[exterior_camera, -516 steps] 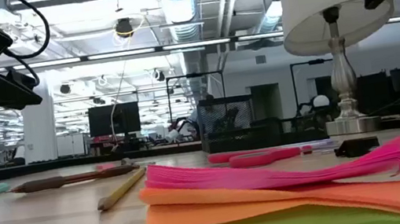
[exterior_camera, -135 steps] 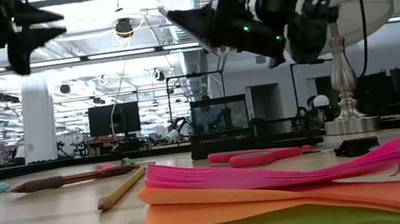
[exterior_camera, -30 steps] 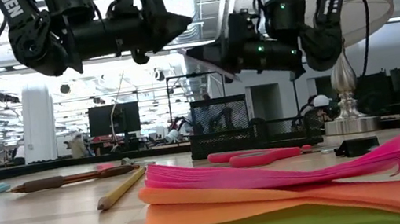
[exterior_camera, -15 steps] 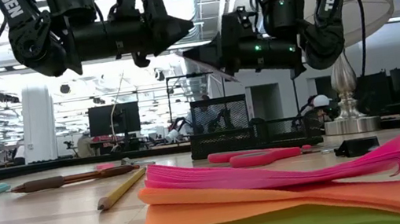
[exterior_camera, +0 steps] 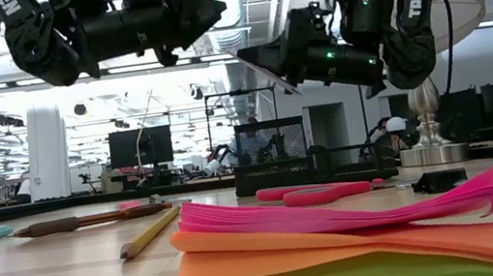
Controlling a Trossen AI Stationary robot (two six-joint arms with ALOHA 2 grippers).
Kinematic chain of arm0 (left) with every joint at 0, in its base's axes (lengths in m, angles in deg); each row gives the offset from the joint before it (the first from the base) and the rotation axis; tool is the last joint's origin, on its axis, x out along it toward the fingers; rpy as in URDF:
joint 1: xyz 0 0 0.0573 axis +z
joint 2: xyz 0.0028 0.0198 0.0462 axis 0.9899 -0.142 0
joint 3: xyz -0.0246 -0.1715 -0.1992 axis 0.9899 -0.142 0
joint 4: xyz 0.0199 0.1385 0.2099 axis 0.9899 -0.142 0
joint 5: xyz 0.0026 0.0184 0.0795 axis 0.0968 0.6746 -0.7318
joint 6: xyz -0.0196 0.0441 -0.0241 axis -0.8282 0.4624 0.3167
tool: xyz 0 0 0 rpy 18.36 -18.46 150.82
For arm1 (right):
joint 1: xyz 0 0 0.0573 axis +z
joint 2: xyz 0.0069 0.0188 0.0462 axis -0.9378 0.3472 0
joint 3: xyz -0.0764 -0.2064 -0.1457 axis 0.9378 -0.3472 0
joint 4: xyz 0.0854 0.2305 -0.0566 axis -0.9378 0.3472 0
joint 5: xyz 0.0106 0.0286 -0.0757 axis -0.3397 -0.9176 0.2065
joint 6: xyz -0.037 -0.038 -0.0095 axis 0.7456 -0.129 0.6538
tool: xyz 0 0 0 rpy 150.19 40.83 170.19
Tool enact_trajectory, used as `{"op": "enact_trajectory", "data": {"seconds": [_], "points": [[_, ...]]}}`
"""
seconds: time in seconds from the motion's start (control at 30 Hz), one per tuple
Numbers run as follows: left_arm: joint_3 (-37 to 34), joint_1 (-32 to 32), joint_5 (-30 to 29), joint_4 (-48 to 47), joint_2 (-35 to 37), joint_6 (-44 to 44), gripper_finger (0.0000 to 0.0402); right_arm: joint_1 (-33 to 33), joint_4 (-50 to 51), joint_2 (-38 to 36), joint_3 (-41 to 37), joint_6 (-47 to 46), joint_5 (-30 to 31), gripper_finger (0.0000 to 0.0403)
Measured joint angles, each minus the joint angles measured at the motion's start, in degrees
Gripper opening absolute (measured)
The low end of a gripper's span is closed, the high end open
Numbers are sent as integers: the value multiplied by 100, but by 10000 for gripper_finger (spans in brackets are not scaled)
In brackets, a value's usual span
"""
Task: Pick and place office supplies into organizer
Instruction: Put the pink pen into the desk organizer
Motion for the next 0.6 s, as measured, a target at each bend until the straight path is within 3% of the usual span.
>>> {"op": "enact_trajectory", "data": {"seconds": [0.2, 0.3, 0.6], "points": [[-2, 2, 234, -1105, 184, -450, 110, 61, -21, -100, 117, 32, -120, 40], [3, -5, 419, -1038, 205, -457, 110, 118, 34, -117, 274, -9, -459, 47], [9, -1, 723, -824, 204, -417, 110, 195, 27, -140, 410, -101, -552, 11]]}}
